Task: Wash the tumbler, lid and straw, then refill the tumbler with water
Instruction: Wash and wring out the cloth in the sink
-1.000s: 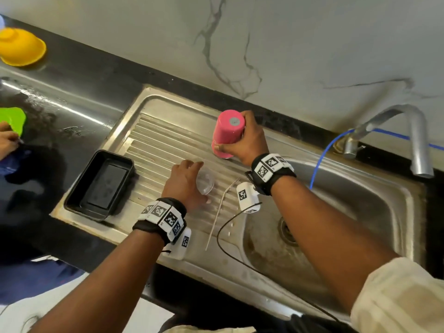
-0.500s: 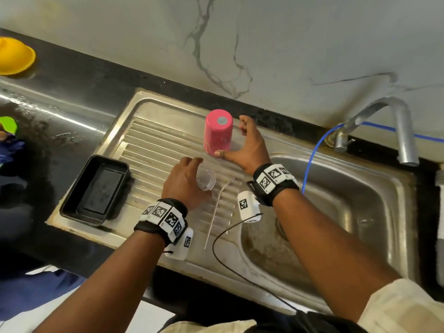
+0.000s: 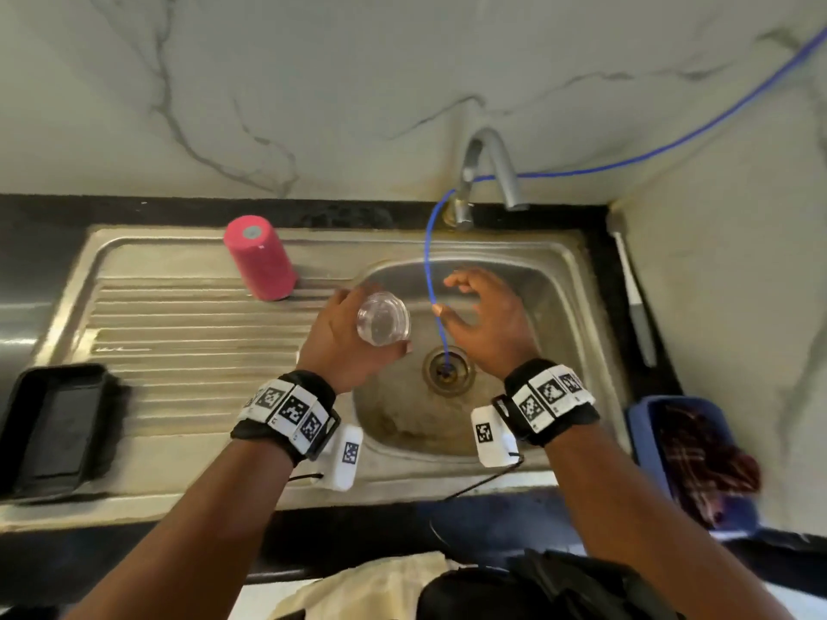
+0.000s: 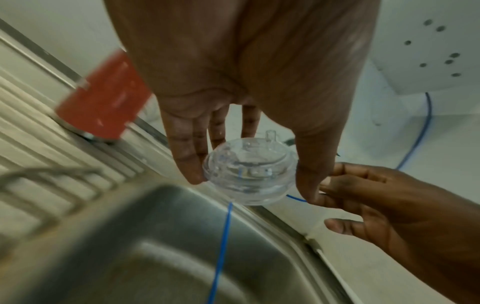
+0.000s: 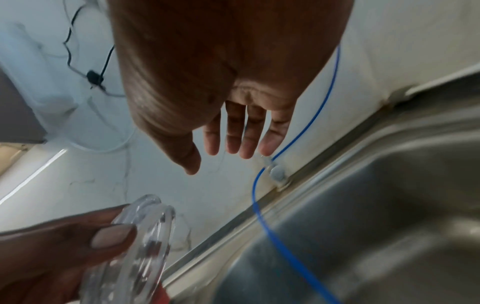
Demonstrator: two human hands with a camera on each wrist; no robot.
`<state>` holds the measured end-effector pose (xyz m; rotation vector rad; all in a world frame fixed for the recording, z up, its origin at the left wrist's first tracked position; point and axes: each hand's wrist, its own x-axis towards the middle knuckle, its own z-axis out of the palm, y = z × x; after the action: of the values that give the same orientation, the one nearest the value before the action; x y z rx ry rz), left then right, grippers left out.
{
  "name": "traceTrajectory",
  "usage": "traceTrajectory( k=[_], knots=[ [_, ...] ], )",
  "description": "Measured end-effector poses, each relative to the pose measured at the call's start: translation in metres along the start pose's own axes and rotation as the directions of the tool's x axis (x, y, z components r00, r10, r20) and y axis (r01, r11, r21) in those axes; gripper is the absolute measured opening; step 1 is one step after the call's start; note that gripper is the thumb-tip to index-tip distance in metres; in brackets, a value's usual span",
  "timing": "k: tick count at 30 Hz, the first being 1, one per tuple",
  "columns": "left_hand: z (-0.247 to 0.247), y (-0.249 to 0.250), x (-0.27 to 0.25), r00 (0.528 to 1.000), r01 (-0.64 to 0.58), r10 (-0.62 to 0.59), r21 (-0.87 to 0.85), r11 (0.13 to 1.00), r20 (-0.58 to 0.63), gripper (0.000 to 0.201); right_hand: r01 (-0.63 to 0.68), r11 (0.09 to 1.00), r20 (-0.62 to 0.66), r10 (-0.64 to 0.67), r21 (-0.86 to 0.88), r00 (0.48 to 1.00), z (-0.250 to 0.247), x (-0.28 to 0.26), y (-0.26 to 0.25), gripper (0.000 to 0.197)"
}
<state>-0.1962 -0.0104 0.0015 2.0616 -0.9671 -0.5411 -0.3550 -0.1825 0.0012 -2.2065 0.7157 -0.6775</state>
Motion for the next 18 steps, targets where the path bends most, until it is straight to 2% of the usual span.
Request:
traceTrajectory(
  k=[4,8,11,13,16,18],
  knots=[
    [0.045,0.035,0.003,0.992,0.04,-0.024,-0.134,0.99,0.125,0.115,-0.066,0.991,-0.183,0.044,-0.119,0.982,-0.078,-0.043,0.031,0.027],
    [0.088,0.063,0.003,0.967,0.084,-0.046,-0.146,0.986,0.25,0.109,-0.214,0.953,-0.342,0.132,-0.215,0.93,-0.156,-0.094,0.059,0.022],
    [0.122,0.084,0.002,0.957,0.063,-0.016,-0.152,0.986,0.289,0.105,-0.349,0.912,-0.423,0.235,-0.215,0.875,-0.206,-0.127,0.069,0.016],
    [0.14,0.097,0.002,0.951,0.079,-0.023,-0.168,0.983,0.31,0.106,-0.446,0.839,-0.387,0.317,-0.311,0.866,-0.223,-0.143,0.082,0.013],
    [0.162,0.117,-0.001,0.933,0.062,-0.008,-0.138,0.988,0.359,0.096,-0.49,0.624,-0.274,0.414,-0.608,0.868,-0.229,-0.162,0.104,0.018],
    [0.174,0.126,-0.002,0.928,0.037,0.01,-0.118,0.992,0.373,0.09,-0.51,0.565,-0.225,0.498,-0.649,0.838,-0.231,-0.17,0.111,0.026]
  ],
)
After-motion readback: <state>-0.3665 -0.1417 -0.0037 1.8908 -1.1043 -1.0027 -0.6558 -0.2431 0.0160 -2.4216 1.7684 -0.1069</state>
